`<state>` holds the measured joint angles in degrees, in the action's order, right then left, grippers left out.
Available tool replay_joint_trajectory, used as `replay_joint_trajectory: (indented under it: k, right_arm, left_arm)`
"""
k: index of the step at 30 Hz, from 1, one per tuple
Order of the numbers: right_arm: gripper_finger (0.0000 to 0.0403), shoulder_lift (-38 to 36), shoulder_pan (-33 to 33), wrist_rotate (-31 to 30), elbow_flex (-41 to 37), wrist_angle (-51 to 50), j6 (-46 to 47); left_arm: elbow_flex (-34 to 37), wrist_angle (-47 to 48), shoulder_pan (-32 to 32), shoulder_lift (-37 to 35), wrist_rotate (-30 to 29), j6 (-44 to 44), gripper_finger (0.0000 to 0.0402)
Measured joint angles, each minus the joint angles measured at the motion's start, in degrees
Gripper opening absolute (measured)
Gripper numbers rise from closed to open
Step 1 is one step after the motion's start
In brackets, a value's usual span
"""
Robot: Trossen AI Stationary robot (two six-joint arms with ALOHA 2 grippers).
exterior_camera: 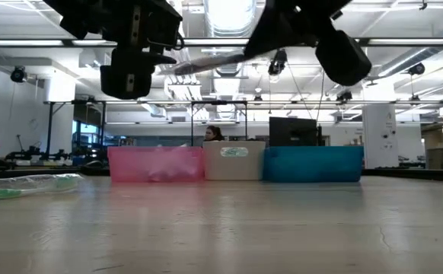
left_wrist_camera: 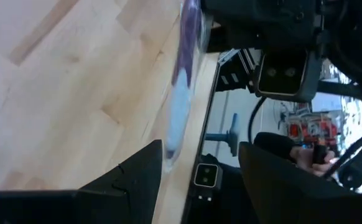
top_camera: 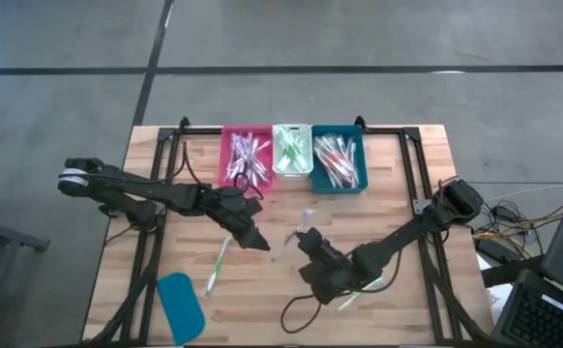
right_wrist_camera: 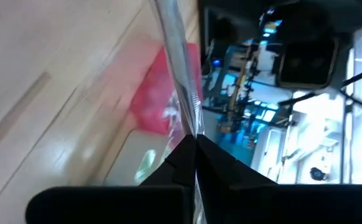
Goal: Pick & Place Toothbrushes
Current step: Put the violet toothbrush into the pink bin
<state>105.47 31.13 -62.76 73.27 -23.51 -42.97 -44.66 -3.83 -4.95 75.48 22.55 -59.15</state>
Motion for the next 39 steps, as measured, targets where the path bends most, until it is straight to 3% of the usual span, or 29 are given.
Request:
replay_joint_trajectory:
  k: [10,25,29,37,39]
  right_arm:
    - [0.0007,-0.03,-0.73,-0.1,-0.41,13.52,-10.71]
    - [0.0008,-0.13,-5.34,0.8,-0.43,23.72,-19.41]
    - [0.0008,-0.13,-5.76,2.58,-0.43,23.76,-19.62]
    - [0.0008,-0.13,-5.86,2.74,-0.43,23.95,-20.27]
    - [0.0008,-0.22,-5.79,2.53,-0.41,23.9,-20.3]
  left_arm:
    - [0.0,-0.2,0.22,0.0,0.09,3.76,0.0216]
    - [0.0,-2.3,0.44,0.02,0.13,5.74,0.0209]
    - [0.0,-2.37,0.46,0.02,0.13,7.02,0.0169]
    - [0.02,-2.44,0.5,0.02,-0.7,11.71,0.0034]
    - [0.04,-2.87,0.48,0.13,-1.15,12.62,0.0026]
